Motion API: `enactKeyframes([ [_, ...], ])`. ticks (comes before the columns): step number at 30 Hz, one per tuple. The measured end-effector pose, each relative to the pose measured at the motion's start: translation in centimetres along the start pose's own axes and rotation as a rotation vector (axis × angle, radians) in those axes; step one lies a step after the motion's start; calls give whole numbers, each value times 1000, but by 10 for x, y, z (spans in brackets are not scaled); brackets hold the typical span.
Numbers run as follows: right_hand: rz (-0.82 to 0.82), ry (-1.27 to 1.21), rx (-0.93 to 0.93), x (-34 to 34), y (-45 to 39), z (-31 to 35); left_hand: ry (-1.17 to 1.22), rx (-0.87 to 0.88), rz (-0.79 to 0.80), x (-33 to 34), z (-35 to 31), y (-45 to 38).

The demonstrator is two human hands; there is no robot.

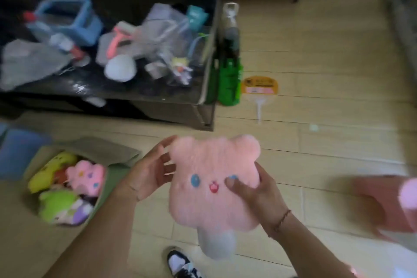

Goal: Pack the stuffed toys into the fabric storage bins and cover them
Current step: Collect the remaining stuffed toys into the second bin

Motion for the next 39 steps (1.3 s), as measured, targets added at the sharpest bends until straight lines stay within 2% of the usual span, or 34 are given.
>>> enactKeyframes([
  [3, 94, 16, -15, 121, -29, 13, 130, 30, -79, -95, 1, 60],
  [5, 164, 133, -29, 202, -42, 14, 180, 51, -219, -151, 7, 97],
  [8, 468, 442, 79, 316, -41, -8, 178, 94, -454, -242, 17, 155],
  [10, 621, 563, 172, 370, -37, -23, 206, 85, -525, -289, 20, 192],
  [12, 653, 528, 240, 411, -36, -31, 233, 74, -594, -329, 21, 219],
  [17, 549, 528, 203, 490, -65, -38, 210, 100, -889, -404, 9, 244],
  [20, 585, 546, 184, 532, -86, -39, 240, 88, -982, -440, 7, 239],
  [24, 551, 622, 124, 581, -124, -37, 207, 67, -974, -482, -8, 227],
  [28, 537, 778, 129, 633, -157, -42, 170, -50, -959, -535, -16, 215],
  [32, 531, 960, 45, 686, -202, -50, 141, -96, -964, -595, -18, 195],
  [35, 393, 1028, 34, 711, -240, -51, 115, -143, -854, -632, -21, 171],
  [39, 366, 1271, 105, 724, -288, -76, -65, -204, -701, -672, -40, 139],
])
Point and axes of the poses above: each hand's wrist, its own y-axis away from the middle knuckle, its own x-axis out of the palm, z = x × y, the point moved 7 cm from there along -y, towards the middle knuckle, and after that the axes turned 3 degrees about y, right-handed, at the moved point
